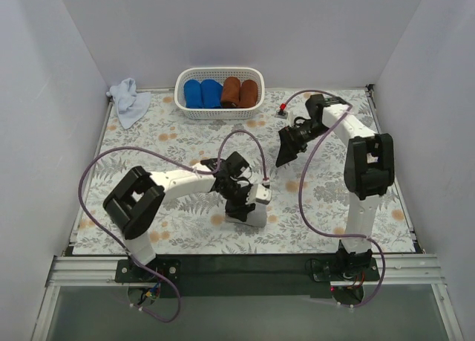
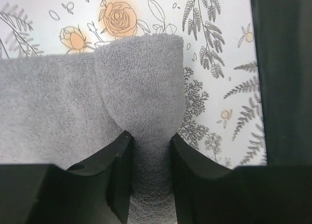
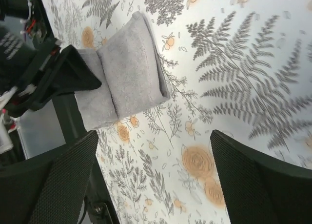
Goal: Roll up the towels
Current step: Roll the towel
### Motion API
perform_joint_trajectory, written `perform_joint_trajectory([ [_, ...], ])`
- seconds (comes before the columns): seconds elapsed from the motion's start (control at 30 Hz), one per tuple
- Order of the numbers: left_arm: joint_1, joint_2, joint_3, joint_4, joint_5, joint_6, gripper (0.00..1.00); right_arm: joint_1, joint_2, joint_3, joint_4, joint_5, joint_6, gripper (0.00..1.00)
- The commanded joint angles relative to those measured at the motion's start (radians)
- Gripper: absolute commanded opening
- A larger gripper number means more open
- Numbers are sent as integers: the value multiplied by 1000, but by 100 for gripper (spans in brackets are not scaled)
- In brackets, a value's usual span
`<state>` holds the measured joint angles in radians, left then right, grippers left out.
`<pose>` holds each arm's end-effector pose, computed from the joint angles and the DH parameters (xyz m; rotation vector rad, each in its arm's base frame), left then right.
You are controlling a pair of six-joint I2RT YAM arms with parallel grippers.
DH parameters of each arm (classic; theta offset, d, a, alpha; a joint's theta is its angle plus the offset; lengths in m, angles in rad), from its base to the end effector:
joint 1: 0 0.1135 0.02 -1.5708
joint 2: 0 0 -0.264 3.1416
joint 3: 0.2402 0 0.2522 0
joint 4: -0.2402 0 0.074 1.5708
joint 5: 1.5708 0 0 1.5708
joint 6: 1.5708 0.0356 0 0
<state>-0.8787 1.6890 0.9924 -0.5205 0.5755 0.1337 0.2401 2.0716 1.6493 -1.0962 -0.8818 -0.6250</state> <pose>0.1851 -0.2537 0.1671 1.5217 2.4323 -0.9762 0.3818 0.1218 0.2029 -1.1470 2.4058 1.2210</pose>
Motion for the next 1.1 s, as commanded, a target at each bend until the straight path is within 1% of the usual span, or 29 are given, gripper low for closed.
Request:
perform_joint_trajectory([
  [0.0,105,125,130,-289,245,-14,29,-24,-125,-8,2,27,-12,87],
  [0.03,148,153,161,-312,295,-10,30,-27,-149,-23,10,33,-25,89],
  [0.07,165,213,188,-337,319,0,30,-28,-200,-45,16,38,-33,90],
  [0.1,182,248,215,-395,340,10,31,-27,-226,-84,21,43,-42,90],
  [0.13,213,285,277,-429,380,42,31,-27,-252,-109,39,46,-48,91],
  [0.17,230,351,304,-479,397,52,32,-27,-302,-130,50,50,-50,91],
  [0.2,244,383,334,-504,412,64,32,-27,-327,-175,62,55,-51,90],
  [0.23,274,440,377,-525,447,90,32,-21,-349,-196,90,60,-50,87],
  [0.3,299,494,426,-584,464,119,33,-10,-401,-244,130,84,-25,86],
  [0.33,322,541,468,-596,477,135,33,11,-412,-284,166,95,-18,82],
  [0.4,339,587,508,-637,494,153,33,45,-429,-321,196,136,-4,79],
  [0.43,351,628,529,-654,503,164,33,88,-433,-354,238,154,5,77],
  [0.5,359,666,583,-696,509,188,33,134,-456,-382,292,220,30,76],
  [0.53,363,696,595,-707,512,195,33,189,-462,-405,346,246,37,76],
  [0.57,363,709,617,-728,514,210,33,217,-472,-413,372,300,44,75],
  [0.67,371,739,626,-740,508,221,35,318,-481,-445,452,357,62,77],
  [0.7,371,747,629,-748,501,240,35,370,-485,-457,496,377,64,80],
  [0.8,374,773,640,-774,500,260,36,450,-511,-520,591,469,39,84],
  [0.83,377,779,640,-774,500,262,36,497,-515,-535,610,486,21,84],
  [0.87,379,781,638,-773,498,261,36,517,-512,-548,625,512,13,84],
  [0.97,382,785,641,-760,486,248,36,564,-475,-575,660,515,-8,84],
  [1.07,380,793,652,-779,486,259,36,587,-441,-608,699,526,-33,81],
])
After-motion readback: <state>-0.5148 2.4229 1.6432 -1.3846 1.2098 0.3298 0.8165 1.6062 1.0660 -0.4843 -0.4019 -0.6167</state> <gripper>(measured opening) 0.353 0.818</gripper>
